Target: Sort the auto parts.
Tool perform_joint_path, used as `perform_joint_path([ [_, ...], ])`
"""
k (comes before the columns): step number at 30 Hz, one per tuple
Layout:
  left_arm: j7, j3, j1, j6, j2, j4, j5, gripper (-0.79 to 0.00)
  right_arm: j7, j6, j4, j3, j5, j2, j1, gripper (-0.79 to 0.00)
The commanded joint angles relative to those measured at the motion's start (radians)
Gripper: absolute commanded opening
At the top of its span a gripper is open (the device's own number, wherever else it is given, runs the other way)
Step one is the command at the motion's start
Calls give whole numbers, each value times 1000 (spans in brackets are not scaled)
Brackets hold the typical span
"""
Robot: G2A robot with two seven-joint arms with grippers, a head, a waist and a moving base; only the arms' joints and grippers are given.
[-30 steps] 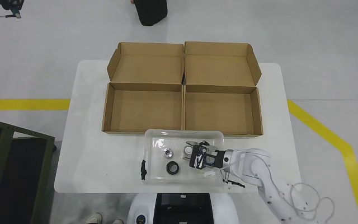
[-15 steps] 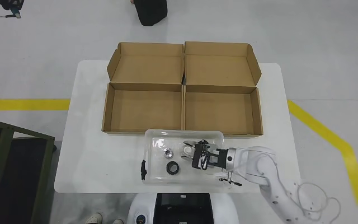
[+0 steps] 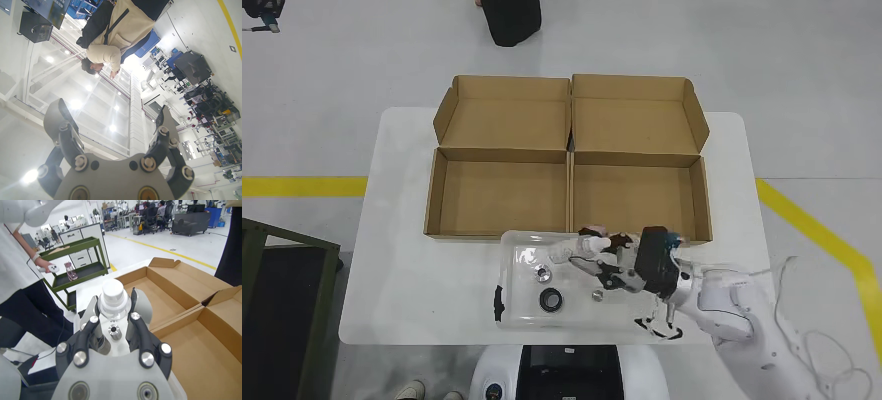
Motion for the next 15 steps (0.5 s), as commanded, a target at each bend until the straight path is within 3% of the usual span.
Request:
perform_joint_path([
  [1, 0, 0, 0, 0, 0, 0, 0, 0, -25, 24, -10, 9, 48, -2, -4, -785],
  [15, 0, 0, 0, 0, 0, 0, 0, 0, -166, 120, -63, 118, 461, -11, -71, -785],
])
